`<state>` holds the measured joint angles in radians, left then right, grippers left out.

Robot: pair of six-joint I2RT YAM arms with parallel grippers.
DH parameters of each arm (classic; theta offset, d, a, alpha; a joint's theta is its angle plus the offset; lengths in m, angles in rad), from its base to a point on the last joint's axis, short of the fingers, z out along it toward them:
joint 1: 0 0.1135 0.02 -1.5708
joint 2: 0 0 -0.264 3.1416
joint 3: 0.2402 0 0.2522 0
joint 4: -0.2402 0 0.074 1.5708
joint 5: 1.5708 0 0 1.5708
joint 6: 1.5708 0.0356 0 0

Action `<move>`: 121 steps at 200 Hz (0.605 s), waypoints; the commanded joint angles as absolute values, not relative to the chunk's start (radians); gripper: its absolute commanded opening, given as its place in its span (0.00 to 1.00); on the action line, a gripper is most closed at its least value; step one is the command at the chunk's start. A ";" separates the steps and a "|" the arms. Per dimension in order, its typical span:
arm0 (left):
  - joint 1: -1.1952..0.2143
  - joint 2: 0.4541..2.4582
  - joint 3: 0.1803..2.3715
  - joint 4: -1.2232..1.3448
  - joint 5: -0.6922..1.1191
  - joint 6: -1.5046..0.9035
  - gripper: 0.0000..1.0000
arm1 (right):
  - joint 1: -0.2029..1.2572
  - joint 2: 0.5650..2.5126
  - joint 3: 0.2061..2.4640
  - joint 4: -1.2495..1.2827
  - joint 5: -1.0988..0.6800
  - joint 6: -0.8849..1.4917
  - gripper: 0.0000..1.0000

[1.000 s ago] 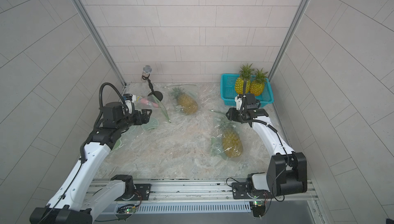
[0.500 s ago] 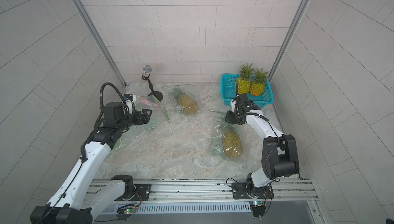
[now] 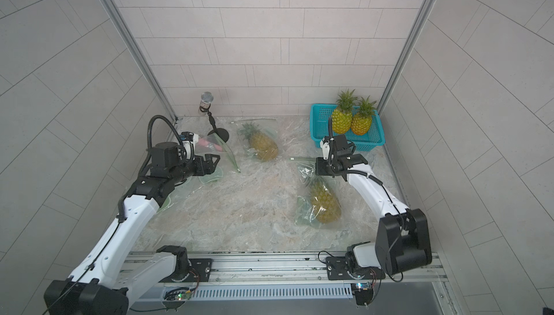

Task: Open the zip-top bag and take out the pineapple
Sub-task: Adjust the zipper food storage bag at the center of the board.

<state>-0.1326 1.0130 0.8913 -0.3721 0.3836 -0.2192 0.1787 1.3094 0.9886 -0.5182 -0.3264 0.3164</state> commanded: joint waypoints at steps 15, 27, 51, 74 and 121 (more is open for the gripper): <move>-0.265 1.047 0.911 -0.314 0.407 -0.326 0.84 | 0.235 1.153 0.886 -0.371 -0.289 0.411 0.00; -0.318 1.059 0.901 -0.277 0.398 -0.375 0.84 | 0.254 1.114 0.854 -0.333 -0.262 0.433 0.00; -0.421 1.096 0.878 -0.175 0.390 -0.460 0.82 | 0.284 1.043 0.809 -0.269 -0.255 0.455 0.00; -0.496 1.158 0.877 -0.083 0.400 -0.499 0.79 | 0.300 1.009 0.792 -0.233 -0.269 0.460 0.00; -0.557 1.300 0.886 0.064 0.454 -0.554 0.55 | 0.313 1.008 0.791 -0.208 -0.302 0.480 0.00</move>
